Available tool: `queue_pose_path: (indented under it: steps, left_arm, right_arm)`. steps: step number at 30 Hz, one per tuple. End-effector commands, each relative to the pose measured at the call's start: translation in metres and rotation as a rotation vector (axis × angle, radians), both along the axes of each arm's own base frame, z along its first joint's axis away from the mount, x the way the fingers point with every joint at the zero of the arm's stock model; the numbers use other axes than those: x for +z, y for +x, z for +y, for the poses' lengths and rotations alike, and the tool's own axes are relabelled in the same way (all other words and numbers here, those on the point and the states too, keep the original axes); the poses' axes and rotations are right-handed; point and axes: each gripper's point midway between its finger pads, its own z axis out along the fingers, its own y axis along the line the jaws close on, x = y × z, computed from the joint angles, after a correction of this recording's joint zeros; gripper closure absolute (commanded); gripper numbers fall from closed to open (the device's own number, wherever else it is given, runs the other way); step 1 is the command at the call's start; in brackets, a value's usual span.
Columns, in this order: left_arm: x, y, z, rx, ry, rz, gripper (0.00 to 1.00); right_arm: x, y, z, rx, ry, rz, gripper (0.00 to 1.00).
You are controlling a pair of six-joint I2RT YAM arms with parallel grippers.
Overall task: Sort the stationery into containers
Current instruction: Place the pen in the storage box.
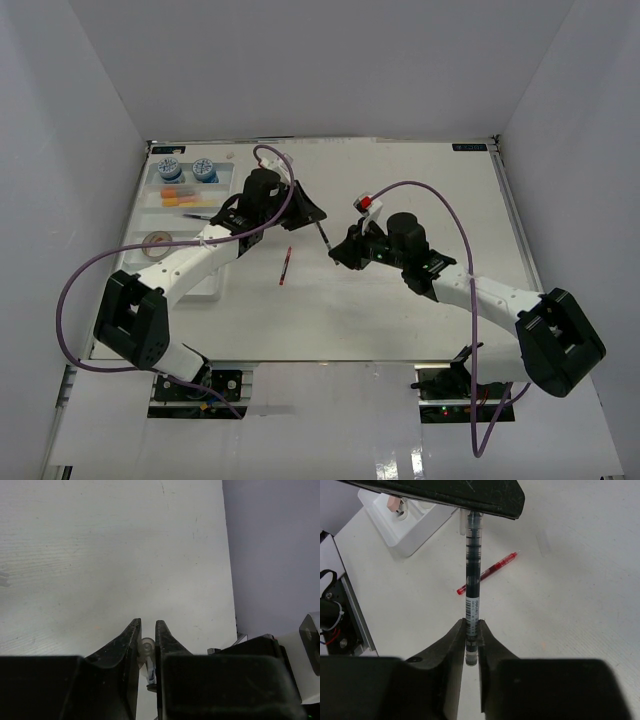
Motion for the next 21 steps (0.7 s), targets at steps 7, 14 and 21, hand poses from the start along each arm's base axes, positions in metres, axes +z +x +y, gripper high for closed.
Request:
queue_pose_path:
  steps: [7, 14, 21]
  left_arm:
    - [0.026, 0.033, 0.061, 0.193, 0.056, -0.144, 1.00]
    - [0.024, 0.073, 0.221, 0.579, 0.080, -0.165, 1.00]
    - [-0.005, 0.087, 0.348, 0.869, 0.016, -0.105, 1.00]
  right_arm:
    - [0.010, 0.004, -0.003, -0.027, 0.009, -0.044, 0.14]
    - [-0.004, 0.003, -0.020, -0.074, -0.080, -0.054, 0.02]
    - [-0.013, -0.006, -0.026, -0.052, -0.098, -0.044, 0.04]
